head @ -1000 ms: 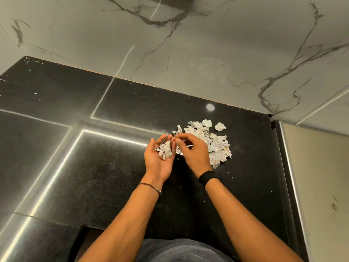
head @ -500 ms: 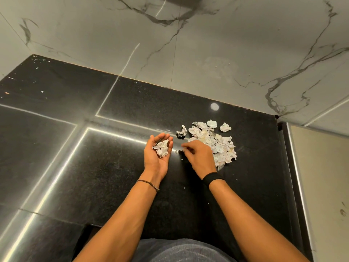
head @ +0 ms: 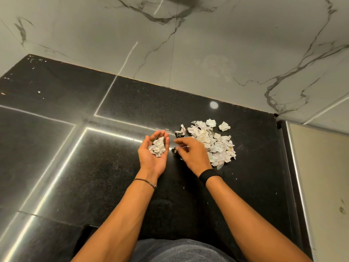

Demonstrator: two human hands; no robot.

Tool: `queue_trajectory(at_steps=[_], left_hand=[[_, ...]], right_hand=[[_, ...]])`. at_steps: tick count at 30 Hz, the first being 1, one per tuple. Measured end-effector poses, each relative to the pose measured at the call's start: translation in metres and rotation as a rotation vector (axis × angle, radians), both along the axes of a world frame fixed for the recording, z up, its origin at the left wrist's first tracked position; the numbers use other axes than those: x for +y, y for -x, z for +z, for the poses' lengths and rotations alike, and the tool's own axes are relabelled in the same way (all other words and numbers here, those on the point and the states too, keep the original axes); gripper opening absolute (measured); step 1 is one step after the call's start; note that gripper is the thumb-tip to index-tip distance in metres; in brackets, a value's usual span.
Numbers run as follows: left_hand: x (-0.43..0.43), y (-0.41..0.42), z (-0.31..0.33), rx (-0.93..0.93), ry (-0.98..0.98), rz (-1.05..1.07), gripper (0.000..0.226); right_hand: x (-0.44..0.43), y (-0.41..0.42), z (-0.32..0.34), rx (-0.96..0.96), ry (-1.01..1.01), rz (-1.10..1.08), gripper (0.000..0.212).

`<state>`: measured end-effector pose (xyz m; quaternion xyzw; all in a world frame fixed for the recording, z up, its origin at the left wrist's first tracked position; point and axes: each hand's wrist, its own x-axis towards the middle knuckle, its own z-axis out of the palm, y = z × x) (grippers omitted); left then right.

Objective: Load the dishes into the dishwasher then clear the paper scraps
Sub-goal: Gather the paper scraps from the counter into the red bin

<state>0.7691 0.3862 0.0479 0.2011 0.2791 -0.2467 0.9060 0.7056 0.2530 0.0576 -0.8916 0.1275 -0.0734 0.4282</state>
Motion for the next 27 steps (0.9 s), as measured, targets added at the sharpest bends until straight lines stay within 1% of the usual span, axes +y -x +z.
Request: queue_trajectory(at_steps=[2, 3, 4, 6, 7, 8, 10, 11, 13, 15, 17, 20, 23, 25, 27], left_hand=[[0.006, -0.002, -0.002, -0.019, -0.031, 0.007, 0.047], [0.008, -0.003, -0.002, -0.029, -0.041, 0.003, 0.047], [0.009, -0.004, -0.002, -0.04, -0.05, -0.002, 0.046], [0.009, -0.006, -0.001, -0.064, -0.064, -0.012, 0.043], [0.008, -0.007, -0.001, -0.074, -0.069, -0.016, 0.042], [0.006, -0.008, -0.001, -0.082, -0.075, -0.022, 0.041], [0.002, -0.007, -0.001, -0.093, -0.088, -0.043, 0.04], [-0.001, -0.007, -0.001, -0.101, -0.094, -0.06, 0.041], [-0.009, -0.003, -0.002, -0.121, -0.094, -0.106, 0.042], [-0.016, 0.001, 0.0, -0.117, -0.07, -0.124, 0.043], [-0.02, 0.003, 0.002, -0.095, -0.02, -0.112, 0.043], [-0.02, 0.002, 0.002, -0.061, 0.013, -0.089, 0.042], [-0.018, 0.001, -0.001, -0.044, 0.016, -0.082, 0.042], [-0.016, 0.001, -0.003, -0.042, 0.014, -0.079, 0.043], [-0.014, 0.001, -0.004, -0.052, -0.005, -0.086, 0.043]], right_hand=[[0.004, 0.0, -0.01, 0.046, 0.223, 0.166, 0.027], [0.005, 0.0, -0.013, 0.025, 0.31, 0.211, 0.023], [0.007, 0.0, -0.016, -0.006, 0.359, 0.234, 0.019], [0.008, 0.001, -0.019, -0.053, 0.395, 0.24, 0.017], [0.008, 0.001, -0.02, -0.063, 0.369, 0.207, 0.017], [0.009, 0.001, -0.017, -0.061, 0.286, 0.137, 0.018], [0.01, -0.001, -0.004, -0.073, 0.0, -0.046, 0.018], [0.011, -0.003, 0.006, -0.101, -0.142, -0.082, 0.019], [0.013, -0.005, 0.023, -0.135, -0.317, -0.023, 0.023], [0.012, -0.002, 0.029, -0.155, -0.347, 0.019, 0.026], [0.006, 0.006, 0.025, -0.145, -0.331, -0.045, 0.025], [-0.004, 0.021, 0.012, -0.041, -0.259, -0.132, 0.023], [-0.005, 0.032, 0.001, 0.045, -0.194, -0.123, 0.026], [-0.003, 0.038, -0.005, 0.047, -0.072, -0.076, 0.027], [0.0, 0.04, -0.011, 0.039, 0.091, 0.015, 0.03]])
